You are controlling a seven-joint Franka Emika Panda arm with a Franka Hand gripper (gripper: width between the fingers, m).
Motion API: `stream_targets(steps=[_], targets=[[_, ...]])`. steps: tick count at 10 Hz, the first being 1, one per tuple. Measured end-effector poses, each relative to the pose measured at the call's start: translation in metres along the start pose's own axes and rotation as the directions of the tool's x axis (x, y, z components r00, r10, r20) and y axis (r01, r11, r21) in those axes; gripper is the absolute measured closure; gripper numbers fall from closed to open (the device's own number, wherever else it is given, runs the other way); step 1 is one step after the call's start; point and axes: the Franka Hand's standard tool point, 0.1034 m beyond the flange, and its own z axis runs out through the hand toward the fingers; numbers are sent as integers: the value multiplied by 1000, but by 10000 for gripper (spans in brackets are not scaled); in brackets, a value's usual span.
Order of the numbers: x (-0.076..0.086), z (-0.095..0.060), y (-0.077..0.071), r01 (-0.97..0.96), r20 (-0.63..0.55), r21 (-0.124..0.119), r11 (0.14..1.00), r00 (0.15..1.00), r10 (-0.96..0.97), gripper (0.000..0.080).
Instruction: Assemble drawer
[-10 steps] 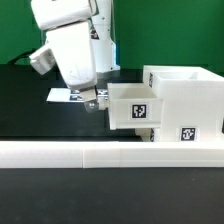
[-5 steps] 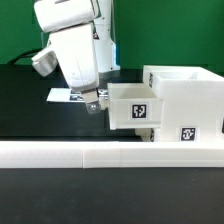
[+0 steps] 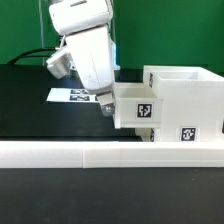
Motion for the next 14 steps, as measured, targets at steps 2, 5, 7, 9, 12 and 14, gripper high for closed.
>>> stream_targets(steps=[2,5,7,9,12,14], targets=[[-2,0,-1,-3,0,1,1000,1000,3,150],[5,4,-1,26,5,-27,999,1000,-26,150],[15,9,-3,40,18,-26,999,999,-40,150],[30,13,-3,58,30,-14,998,998,-57,150],[48,18,-2,42,40,-10,999,998,-41,150],[41,16,-2,50,42,-2,999,998,-50,150]])
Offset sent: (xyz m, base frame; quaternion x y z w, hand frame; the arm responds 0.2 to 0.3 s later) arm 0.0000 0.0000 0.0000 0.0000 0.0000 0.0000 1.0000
